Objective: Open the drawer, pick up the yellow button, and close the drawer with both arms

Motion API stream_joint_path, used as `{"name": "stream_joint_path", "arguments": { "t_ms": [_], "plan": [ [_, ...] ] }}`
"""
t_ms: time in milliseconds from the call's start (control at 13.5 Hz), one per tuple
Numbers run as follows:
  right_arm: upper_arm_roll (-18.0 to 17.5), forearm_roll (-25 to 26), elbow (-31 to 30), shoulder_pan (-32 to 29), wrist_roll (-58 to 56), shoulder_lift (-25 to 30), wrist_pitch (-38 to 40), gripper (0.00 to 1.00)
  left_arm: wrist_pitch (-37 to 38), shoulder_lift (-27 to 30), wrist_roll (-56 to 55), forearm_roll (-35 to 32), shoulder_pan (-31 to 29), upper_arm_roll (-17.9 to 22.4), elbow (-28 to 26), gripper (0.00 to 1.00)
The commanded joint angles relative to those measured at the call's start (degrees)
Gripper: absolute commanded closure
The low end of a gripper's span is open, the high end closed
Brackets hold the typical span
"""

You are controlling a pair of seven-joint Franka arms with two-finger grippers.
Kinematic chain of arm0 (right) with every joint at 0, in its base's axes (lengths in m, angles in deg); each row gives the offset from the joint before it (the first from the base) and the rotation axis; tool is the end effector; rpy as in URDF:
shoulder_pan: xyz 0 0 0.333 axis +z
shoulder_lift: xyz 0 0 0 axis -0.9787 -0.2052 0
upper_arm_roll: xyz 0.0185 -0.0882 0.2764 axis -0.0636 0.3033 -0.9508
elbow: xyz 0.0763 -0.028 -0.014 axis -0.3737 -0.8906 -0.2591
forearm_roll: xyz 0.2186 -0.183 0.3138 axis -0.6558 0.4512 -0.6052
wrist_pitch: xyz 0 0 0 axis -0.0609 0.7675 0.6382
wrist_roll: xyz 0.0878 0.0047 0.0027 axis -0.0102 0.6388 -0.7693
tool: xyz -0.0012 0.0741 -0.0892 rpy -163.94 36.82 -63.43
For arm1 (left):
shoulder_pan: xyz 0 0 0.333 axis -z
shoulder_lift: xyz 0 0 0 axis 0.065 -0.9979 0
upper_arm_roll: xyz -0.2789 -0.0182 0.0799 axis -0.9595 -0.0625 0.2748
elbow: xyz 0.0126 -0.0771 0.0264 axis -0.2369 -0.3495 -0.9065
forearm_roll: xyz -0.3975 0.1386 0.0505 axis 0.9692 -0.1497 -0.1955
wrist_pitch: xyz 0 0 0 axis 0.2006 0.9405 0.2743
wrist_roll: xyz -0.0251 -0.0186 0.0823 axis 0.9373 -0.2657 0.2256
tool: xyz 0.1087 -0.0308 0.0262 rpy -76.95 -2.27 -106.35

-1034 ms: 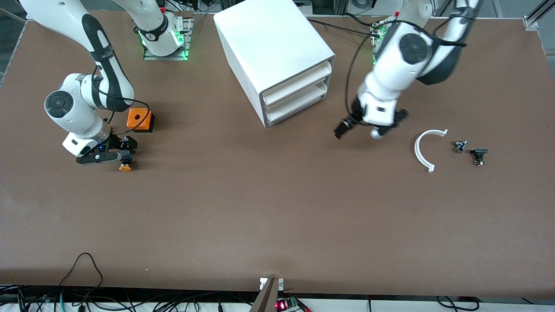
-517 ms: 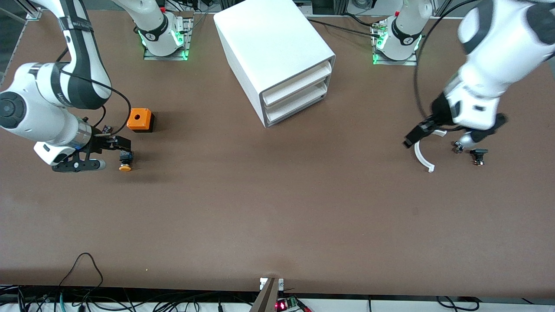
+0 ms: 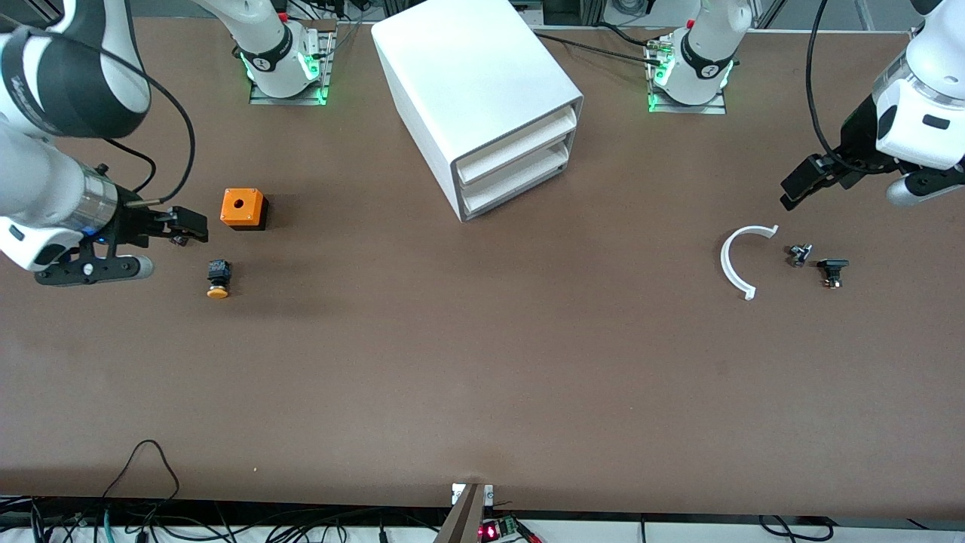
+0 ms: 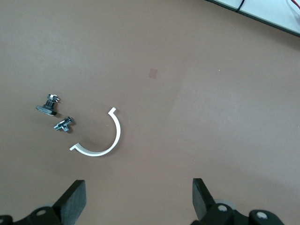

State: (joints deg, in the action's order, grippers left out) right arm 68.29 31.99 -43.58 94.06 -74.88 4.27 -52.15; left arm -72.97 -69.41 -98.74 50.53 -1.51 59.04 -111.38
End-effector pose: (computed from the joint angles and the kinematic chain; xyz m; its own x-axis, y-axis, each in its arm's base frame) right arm 0.6448 0.0649 0.4949 0.9886 0.1158 -0.0963 0.1168 -0.9932 0.0039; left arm 0.5727 -0.0648 0.5752 0.9297 0.3589 0.0826 0.3594 -0.9331 0.0091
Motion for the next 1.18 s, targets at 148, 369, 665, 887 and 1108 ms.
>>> {"name": "stream_joint_path", "arguments": {
  "t_ms": [148,369,665,887,1108],
  "plan": [
    [0.1,4.8,3.3,-2.4,1.0,0.1,1.8,0.00,3.3,-0.5,3.2,-1.6,0.1,0.2,2.0,0.00],
    [-0.1,4.1,-0.2,-7.6,1.2,2.1,2.0,0.00,3.3,-0.5,10.7,-1.5,-1.3,0.2,2.4,0.00],
    [-9.2,4.6,-4.6,-17.2,1.2,5.0,-0.1,0.00,3.3,-0.5,12.6,-1.5,-2.0,0.2,2.3,0.00],
    [-9.4,5.1,-5.4,-17.0,1.2,5.6,-0.3,0.00,3.3,-0.5,12.7,-1.4,-2.1,0.2,2.3,0.00],
    [-9.4,5.3,-9.1,-17.0,2.5,8.4,-0.6,0.00,3.3,-0.6,12.7,-1.2,-2.6,0.2,2.3,0.00]
  ]
}}
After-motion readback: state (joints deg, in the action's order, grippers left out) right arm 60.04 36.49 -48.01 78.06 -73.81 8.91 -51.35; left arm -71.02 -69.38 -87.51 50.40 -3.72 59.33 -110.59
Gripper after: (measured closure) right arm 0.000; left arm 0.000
